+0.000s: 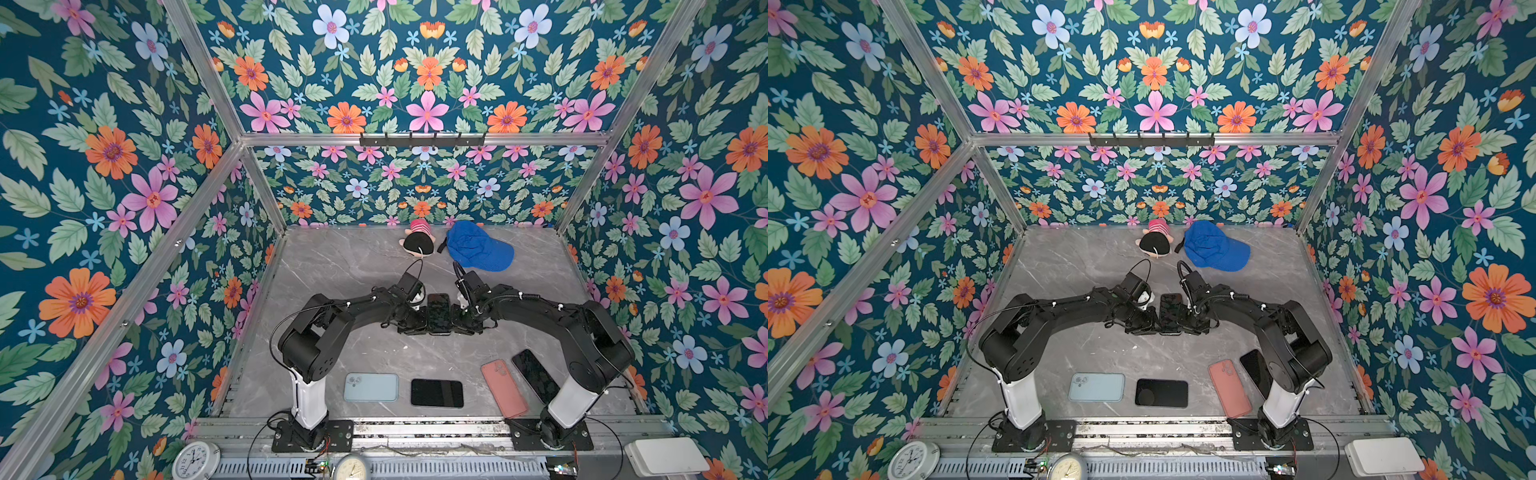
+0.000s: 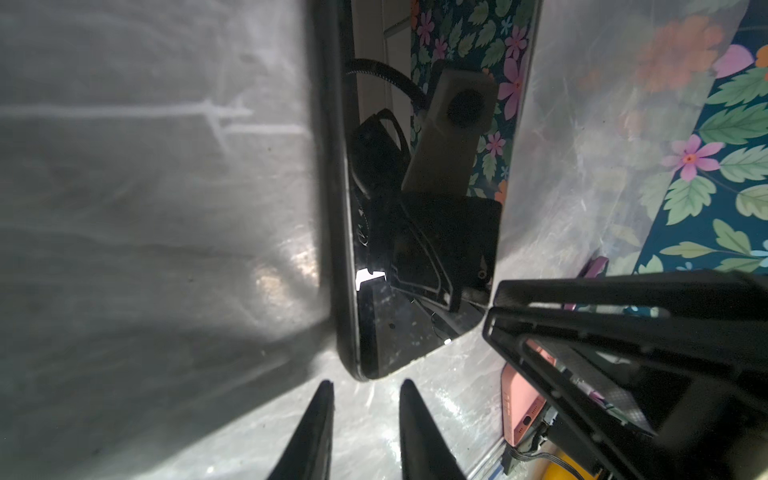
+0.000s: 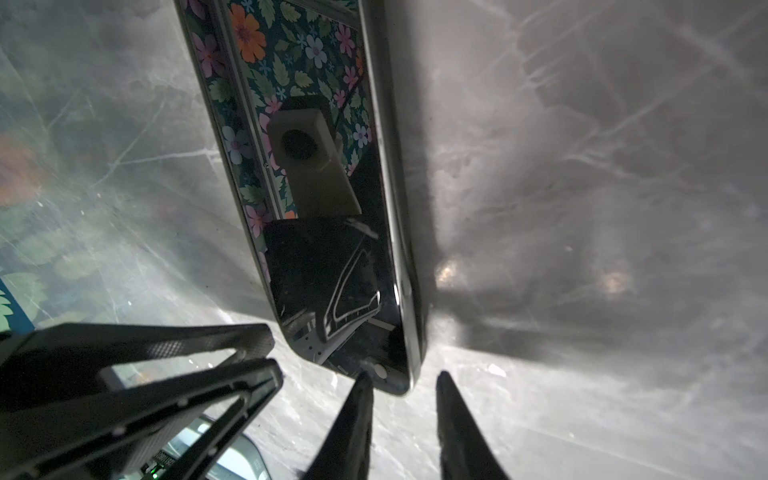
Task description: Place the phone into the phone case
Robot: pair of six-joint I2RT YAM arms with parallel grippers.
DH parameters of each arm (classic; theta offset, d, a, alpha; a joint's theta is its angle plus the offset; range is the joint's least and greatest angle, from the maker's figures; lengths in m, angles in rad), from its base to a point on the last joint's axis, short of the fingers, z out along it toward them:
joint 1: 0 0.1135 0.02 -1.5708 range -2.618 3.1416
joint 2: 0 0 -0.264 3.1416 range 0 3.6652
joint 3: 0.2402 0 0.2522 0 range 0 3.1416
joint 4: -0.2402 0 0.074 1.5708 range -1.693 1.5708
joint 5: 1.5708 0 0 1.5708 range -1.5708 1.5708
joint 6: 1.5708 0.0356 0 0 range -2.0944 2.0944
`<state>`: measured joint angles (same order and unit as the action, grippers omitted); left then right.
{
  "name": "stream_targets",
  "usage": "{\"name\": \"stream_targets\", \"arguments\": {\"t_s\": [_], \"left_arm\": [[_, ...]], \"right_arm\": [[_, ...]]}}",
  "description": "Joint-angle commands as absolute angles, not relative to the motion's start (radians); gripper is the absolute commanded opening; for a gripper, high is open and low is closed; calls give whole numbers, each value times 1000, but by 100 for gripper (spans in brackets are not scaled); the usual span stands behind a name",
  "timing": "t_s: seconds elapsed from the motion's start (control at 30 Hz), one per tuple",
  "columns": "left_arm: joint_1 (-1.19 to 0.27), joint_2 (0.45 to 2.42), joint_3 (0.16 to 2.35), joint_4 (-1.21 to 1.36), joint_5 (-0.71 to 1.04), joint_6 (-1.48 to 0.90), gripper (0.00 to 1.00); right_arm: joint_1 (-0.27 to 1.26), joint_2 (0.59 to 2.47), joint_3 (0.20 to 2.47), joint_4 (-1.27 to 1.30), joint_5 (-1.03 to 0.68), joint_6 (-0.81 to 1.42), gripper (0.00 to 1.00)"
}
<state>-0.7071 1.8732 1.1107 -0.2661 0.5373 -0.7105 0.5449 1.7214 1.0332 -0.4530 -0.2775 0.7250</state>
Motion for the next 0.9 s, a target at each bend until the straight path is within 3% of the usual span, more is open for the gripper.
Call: {"name": "stream_targets", "arguments": {"t_s": [0.0,0.87], "left_arm": [[-699,1862,1104,-221,556,-722,29],[-698,1899,1052,-109,629,-744,30]], "right_arm": [[550,1713,1038,-465,-265,719,26],[558,1755,1057,-461,-284,734,16]]}}
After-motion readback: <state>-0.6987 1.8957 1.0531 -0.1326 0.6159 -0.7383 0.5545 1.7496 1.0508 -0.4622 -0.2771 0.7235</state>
